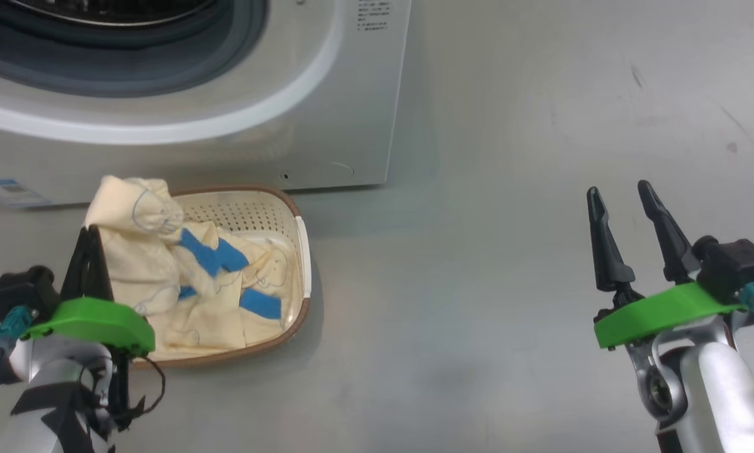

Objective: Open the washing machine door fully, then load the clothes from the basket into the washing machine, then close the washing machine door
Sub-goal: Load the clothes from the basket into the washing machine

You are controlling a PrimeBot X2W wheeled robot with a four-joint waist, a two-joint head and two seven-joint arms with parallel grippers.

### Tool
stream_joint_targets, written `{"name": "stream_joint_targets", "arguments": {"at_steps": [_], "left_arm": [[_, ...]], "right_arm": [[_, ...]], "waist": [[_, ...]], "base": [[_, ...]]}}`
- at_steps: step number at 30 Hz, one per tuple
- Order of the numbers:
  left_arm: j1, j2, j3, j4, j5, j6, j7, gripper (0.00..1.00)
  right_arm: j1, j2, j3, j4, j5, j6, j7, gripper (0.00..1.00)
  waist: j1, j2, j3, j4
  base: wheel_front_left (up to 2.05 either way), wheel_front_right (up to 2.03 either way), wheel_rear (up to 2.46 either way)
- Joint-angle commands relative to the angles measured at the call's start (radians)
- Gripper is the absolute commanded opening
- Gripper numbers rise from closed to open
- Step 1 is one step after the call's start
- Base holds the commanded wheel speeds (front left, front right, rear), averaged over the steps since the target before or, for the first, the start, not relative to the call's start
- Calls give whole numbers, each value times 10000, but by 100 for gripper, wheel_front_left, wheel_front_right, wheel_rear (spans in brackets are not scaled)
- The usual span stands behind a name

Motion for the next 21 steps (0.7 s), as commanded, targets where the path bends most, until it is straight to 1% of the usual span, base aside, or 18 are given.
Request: {"name": "stream_joint_targets", "arguments": {"at_steps": [1,6,21], "left_arm": [[34,460,453,-386,88,75,-143,0],[719,441,476,-818,110,204,-143,0],[2100,451,399,-1813,-10,583,6,0]], "right_arm": [[92,-55,201,-286,-59,102,45,100],[506,-54,237,-324,-30,102,207,100],[1254,-53,363,-612,-7,102,650,100]], "waist": [[1,-1,-525,89],[1,-1,-1196,203],[1,-1,-2347,383]], "base": [[0,0,0],[0,0,0],[0,0,0]]}}
